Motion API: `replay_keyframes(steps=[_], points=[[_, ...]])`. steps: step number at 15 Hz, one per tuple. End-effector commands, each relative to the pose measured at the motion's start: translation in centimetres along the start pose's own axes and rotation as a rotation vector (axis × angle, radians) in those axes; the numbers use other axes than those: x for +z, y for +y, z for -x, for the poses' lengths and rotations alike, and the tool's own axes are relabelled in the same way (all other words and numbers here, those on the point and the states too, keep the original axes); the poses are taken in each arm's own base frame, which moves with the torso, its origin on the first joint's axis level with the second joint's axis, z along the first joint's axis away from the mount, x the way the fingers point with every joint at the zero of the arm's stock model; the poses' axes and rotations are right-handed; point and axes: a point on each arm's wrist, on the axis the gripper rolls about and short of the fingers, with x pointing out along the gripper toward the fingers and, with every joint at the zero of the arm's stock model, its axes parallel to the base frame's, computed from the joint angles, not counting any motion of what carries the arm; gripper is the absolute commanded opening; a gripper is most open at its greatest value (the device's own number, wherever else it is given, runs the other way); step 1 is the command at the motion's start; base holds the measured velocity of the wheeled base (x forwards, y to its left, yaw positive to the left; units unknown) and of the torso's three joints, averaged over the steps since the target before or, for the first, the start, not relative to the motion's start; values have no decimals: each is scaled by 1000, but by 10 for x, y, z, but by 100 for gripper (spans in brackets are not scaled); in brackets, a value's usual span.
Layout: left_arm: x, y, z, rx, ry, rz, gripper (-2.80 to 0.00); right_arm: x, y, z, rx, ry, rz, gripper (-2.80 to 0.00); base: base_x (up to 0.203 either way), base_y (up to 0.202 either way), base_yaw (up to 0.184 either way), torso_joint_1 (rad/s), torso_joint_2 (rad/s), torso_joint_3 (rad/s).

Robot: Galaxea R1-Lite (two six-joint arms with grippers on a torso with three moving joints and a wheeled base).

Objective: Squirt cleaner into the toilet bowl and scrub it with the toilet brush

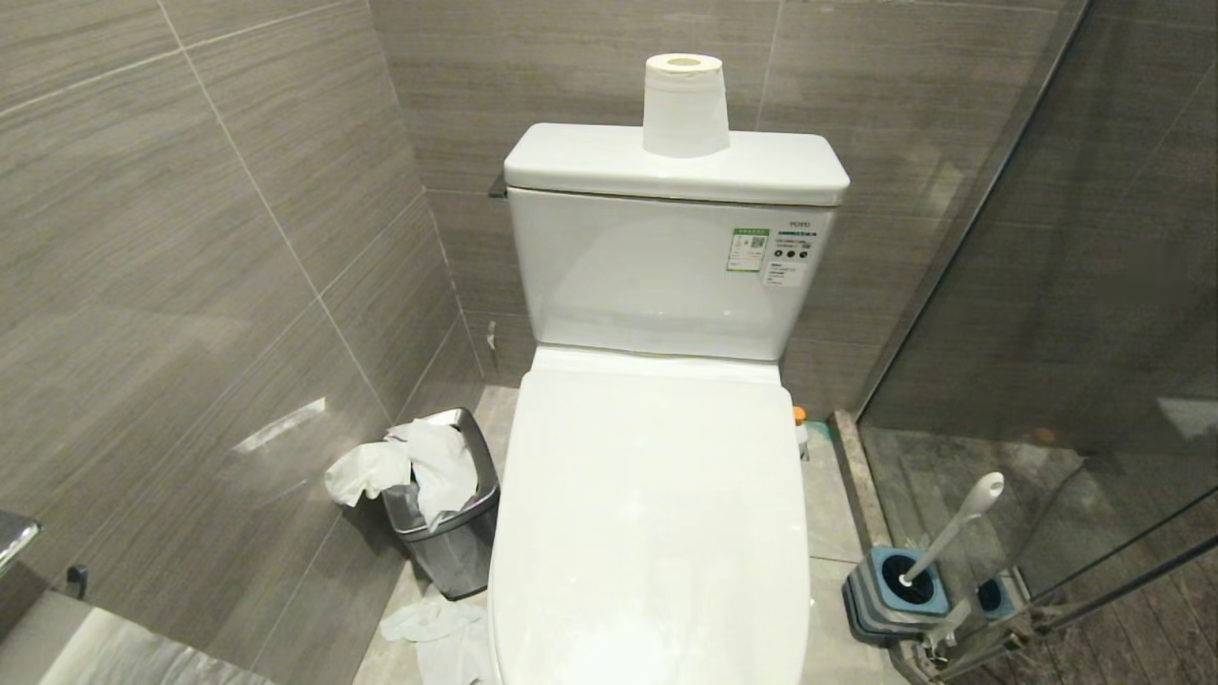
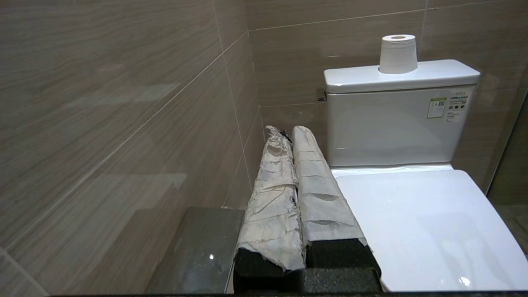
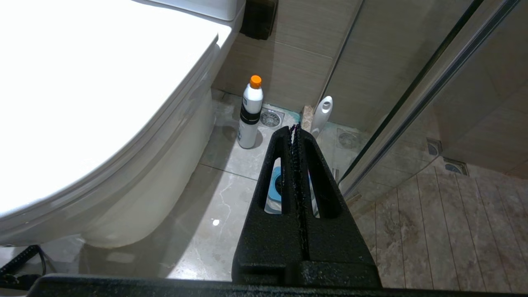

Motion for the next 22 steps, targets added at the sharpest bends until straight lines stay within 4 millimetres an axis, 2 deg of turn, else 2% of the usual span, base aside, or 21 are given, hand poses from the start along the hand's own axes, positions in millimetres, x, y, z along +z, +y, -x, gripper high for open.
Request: replay_keyframes(steps=[1,9,14,22], points=[[0,0,0,1,4,-1,-280,0,0,0,1,0,1,-280,0,0,0,0,0,0],[-1,0,0,1,5,-1,-280,0,0,0,1,0,0,-280,0,0,0,0,0,0],[-8,-1,7,6,-5,-1,-280,0,0,0,1,0,1,-280,0,0,0,0,0,0],[-46,-4,17,11,31,2,-280,0,0,0,1,0,1,-280,0,0,0,0,0,0]])
